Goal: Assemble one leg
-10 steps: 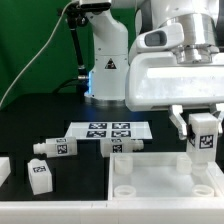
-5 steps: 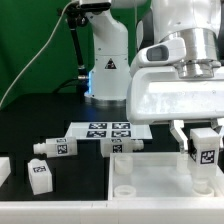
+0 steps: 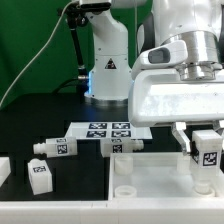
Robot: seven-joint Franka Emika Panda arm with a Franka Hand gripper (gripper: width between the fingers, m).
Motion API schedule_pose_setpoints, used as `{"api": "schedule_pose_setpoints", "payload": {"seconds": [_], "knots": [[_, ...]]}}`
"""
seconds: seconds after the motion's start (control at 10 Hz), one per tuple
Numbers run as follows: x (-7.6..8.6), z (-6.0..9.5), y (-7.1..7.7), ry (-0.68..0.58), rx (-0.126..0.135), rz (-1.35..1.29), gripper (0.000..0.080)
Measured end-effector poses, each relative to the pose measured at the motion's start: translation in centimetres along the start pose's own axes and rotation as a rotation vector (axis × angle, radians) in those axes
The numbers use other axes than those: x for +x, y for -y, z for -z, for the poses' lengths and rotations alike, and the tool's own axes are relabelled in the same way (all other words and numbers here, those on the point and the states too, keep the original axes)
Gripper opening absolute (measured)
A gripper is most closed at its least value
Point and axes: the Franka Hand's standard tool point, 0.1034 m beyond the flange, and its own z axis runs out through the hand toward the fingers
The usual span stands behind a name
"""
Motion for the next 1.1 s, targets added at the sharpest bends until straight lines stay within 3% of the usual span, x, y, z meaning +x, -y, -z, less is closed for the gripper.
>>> {"api": "schedule_pose_setpoints", "payload": {"seconds": [0.3,0.7,0.8,0.9,1.0,1.1], "knots": [[-1.1,-0.9,0.1,0.008,-0.001,0.004,0.0282],[-0.9,-1.0,-0.1,-0.049,-0.009,0.018,0.0282],[-0.9,-1.1,-0.1,-0.047,-0.008,0.019,0.0359],[-0.9,-1.1,-0.1,-0.047,-0.008,0.020,0.0359],[-0.8,-1.0,-0.1,-0.047,-0.008,0.022,0.0549],[0.0,-0.2,-0.3,-0.030,-0.007,0.027,0.0549]]}}
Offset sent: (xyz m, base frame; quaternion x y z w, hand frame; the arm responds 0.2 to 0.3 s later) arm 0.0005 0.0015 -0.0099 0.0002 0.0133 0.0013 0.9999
